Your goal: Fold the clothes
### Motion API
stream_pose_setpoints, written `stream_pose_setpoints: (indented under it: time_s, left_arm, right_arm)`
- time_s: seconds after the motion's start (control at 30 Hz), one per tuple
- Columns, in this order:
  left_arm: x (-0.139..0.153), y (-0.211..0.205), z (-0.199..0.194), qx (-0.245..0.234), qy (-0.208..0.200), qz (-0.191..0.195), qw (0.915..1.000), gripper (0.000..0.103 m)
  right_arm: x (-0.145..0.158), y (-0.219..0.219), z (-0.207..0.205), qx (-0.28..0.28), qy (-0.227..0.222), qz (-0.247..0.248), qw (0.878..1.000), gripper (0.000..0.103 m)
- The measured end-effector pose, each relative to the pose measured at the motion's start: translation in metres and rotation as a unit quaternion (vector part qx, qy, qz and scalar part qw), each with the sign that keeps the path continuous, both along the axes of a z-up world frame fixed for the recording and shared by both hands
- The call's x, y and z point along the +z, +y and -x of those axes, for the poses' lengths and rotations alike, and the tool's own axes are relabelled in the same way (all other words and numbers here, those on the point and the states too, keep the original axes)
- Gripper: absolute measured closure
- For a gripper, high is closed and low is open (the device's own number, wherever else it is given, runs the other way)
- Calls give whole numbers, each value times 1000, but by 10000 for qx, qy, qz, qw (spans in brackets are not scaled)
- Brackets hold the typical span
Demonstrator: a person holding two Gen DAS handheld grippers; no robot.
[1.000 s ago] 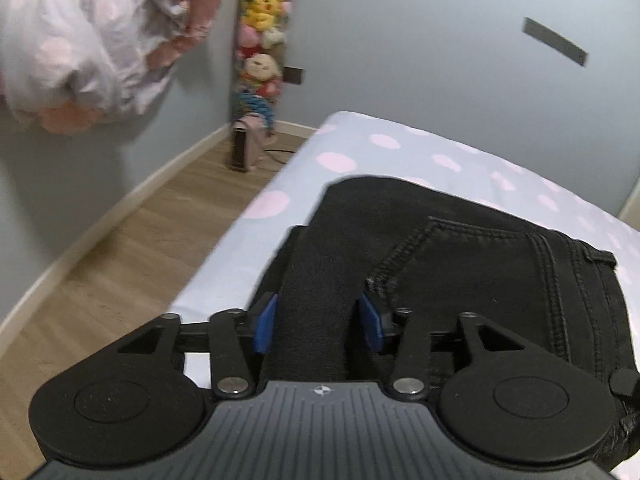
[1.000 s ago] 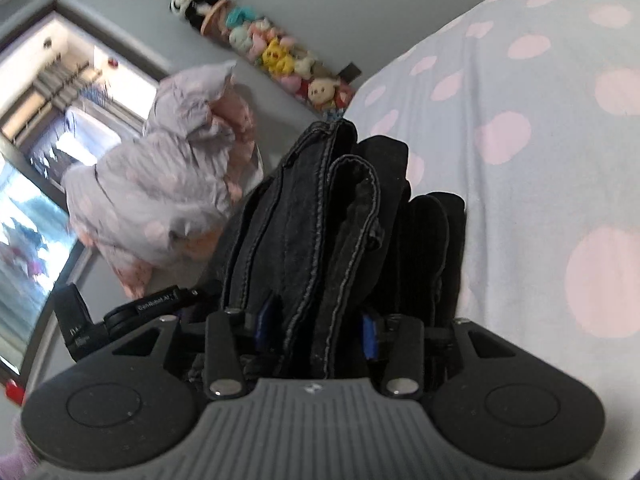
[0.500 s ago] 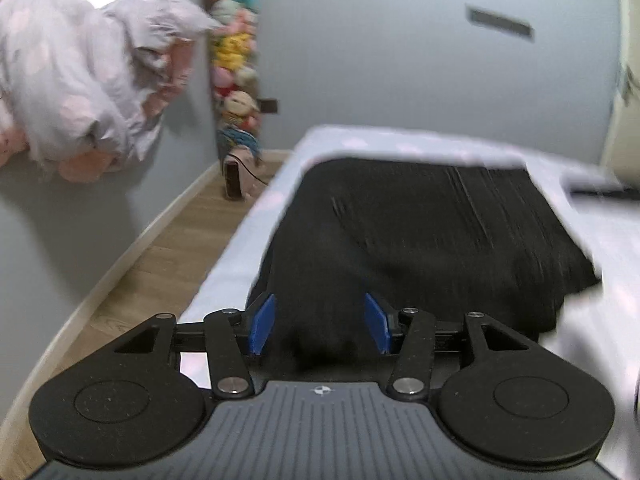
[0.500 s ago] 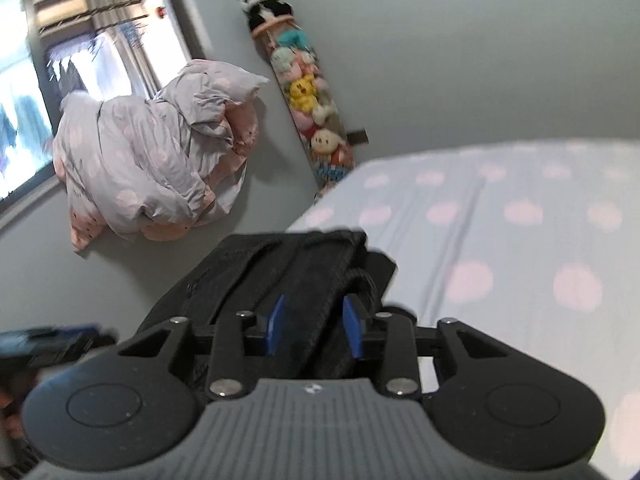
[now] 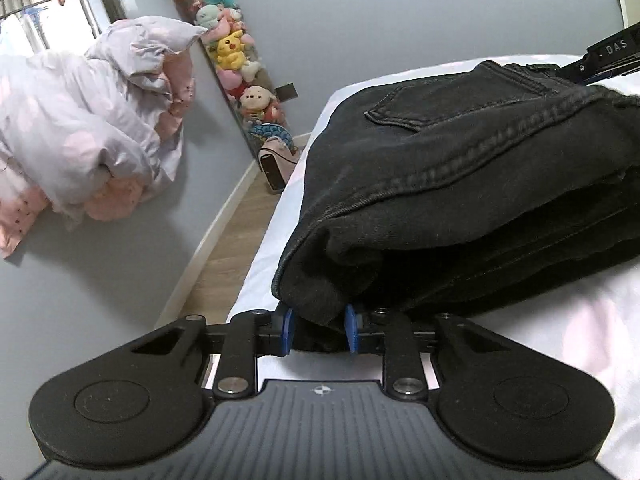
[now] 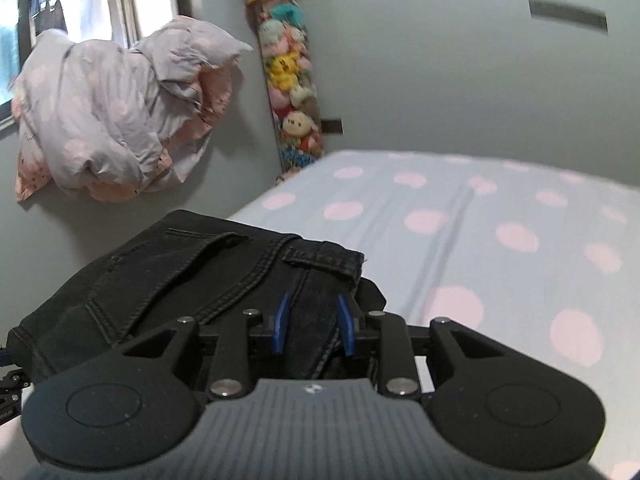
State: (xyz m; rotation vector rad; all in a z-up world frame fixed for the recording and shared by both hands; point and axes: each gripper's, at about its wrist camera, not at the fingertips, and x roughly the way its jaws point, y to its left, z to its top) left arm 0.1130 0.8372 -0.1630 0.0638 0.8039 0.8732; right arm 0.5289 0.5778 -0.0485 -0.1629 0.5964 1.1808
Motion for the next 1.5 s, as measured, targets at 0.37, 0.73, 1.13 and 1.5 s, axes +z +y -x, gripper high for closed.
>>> stream_pose_setpoints:
  time_s: [0.37,0.73,1.13,1.5]
  left_arm:
    - [-1,12,4,250,58,376,9990,74]
    - [38,-84,46,538,-672,518,9949,71]
    - [52,-211,51,1256,-1708,679,9749,50]
    - [107,-330,52,1131,-1933,-229,9743,20]
  right_arm:
    - [-10,12,-14,-32,380,156,9992,73]
    - [39,-87,73,782,-432,-504,9947,79]
    - [3,-93,90,287,-41,164,9994,82]
    - [89,-213,126,-17,-270,-441,9987,66]
